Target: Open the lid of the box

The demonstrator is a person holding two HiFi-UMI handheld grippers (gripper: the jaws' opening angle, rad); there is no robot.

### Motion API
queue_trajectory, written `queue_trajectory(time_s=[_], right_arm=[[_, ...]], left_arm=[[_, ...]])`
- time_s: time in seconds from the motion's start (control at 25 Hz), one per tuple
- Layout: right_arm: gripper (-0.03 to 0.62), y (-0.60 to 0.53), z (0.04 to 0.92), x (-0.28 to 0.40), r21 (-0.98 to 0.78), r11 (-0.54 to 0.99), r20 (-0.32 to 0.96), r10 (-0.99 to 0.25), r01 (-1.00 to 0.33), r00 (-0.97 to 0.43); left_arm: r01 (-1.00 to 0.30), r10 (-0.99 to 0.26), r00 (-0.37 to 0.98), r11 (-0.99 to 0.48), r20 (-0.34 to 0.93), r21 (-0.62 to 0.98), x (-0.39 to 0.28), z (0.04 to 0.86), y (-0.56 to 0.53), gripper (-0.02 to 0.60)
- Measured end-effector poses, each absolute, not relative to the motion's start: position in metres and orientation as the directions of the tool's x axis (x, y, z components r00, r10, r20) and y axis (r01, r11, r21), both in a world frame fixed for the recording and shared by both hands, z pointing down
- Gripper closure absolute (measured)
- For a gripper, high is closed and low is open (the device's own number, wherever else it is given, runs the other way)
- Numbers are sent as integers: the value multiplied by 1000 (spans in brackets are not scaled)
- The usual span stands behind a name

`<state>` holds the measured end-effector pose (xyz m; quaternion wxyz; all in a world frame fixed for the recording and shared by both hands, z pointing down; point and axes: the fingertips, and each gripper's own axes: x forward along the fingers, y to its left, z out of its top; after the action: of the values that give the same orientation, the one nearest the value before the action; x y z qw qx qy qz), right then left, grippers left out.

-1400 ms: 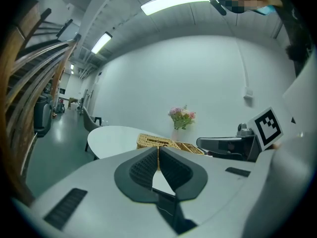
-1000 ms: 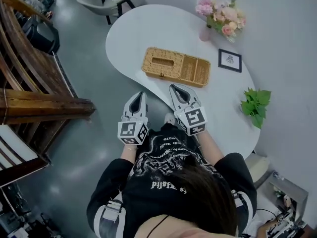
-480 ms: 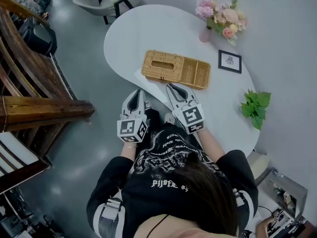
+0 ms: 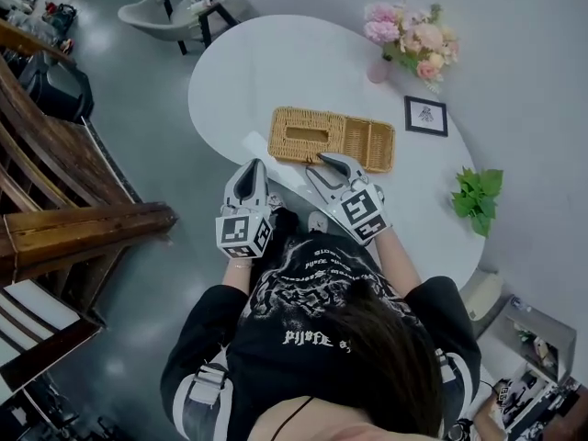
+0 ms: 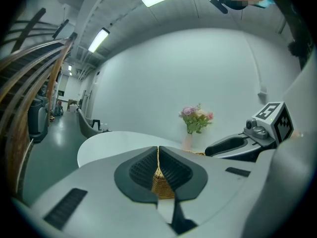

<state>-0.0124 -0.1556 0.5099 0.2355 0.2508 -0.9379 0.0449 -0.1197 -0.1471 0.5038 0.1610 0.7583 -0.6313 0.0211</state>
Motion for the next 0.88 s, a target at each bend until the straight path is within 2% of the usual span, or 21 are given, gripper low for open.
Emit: queue_trajectory(time_s=[0.44,0.64,0.76,0.88], right_arm=[[436,-160,548,-30,179,908,642,-399,-379,-655],[478,-168,557,-26,225,898,675,-423,-377,-604],[556,-169,555,-27,239,900,683,-423,-365,-595],[557,-168,556,-29,222,911,698,-397,-346,-596]], left_arm=[[-957,-934,248,-194,259,216,-137,518,-172,555],[-942,-918,293,-230,268,244,-138,524,-182,555],[-936,-914,310,-245,263,251,-140,524,-189,555],[-935,-911,321,-261,259,242,-143,524,-196,555]])
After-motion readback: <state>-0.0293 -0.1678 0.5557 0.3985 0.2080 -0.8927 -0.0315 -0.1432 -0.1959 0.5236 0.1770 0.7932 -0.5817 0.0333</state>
